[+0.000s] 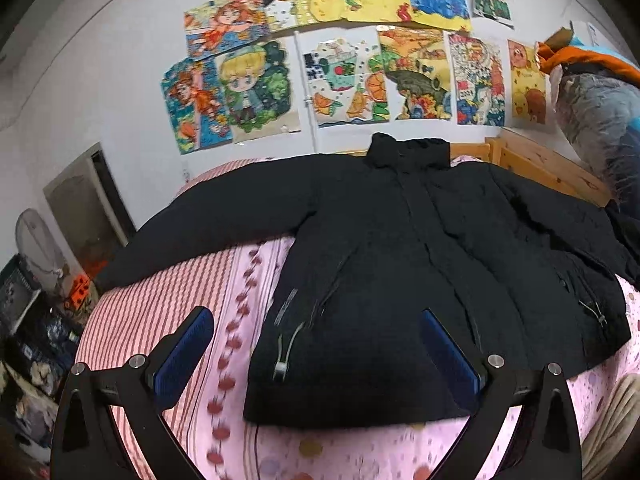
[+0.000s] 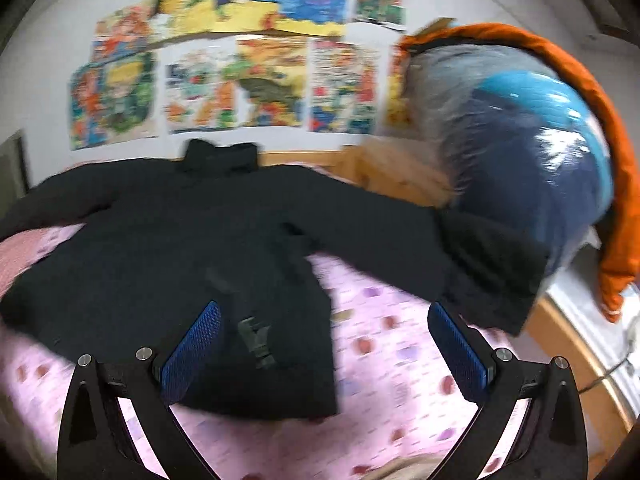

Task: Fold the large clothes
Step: 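Reach the right tool to the jacket sleeve cuff beside the plastic bundle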

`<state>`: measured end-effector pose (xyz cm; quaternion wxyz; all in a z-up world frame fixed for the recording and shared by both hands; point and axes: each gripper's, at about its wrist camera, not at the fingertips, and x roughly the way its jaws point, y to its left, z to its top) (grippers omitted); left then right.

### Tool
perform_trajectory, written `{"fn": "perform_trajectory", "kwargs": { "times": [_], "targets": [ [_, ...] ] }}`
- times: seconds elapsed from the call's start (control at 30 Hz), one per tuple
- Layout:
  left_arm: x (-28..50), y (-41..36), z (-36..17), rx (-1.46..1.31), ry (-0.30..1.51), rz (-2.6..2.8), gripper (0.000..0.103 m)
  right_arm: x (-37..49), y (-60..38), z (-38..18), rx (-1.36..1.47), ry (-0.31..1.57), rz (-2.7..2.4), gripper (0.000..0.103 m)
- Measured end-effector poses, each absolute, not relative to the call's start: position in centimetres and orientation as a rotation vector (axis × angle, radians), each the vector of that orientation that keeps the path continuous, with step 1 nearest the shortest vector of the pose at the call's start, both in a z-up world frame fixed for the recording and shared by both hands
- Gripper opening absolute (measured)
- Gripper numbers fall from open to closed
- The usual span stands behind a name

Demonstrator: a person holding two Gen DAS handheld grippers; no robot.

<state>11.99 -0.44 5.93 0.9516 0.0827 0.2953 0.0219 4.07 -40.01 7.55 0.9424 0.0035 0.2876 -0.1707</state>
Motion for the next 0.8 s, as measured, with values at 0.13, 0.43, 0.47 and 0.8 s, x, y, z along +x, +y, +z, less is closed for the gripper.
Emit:
{"fn": "perform_trajectory", "kwargs": {
  "times": [0.13, 0.43, 0.47, 0.8],
  "targets": [
    [15.2, -2.1, 6.4, 0.212, 0.610, -0.001, 0.103, 5.9, -42.5, 7.7, 0.021, 0.581, -0.404, 0.102],
    [21.6, -9.9, 5.8, 0.368, 0.643, -0.102, 0.103, 7.5, -45.7, 5.8, 0.021, 0.656, -0.538, 0.102],
    [22.0, -10.6, 5.5, 0.375, 0.648, -0.117, 0.103, 7.5, -46.1, 5.5, 0.019, 0.667, -0.565, 0.102],
    [26.2, -18.6, 2.8, 0.405, 0.735, -0.273, 0.103, 7.5, -50.6, 3.2, 0.109, 0.752, -0.726, 0.102]
  ]
}}
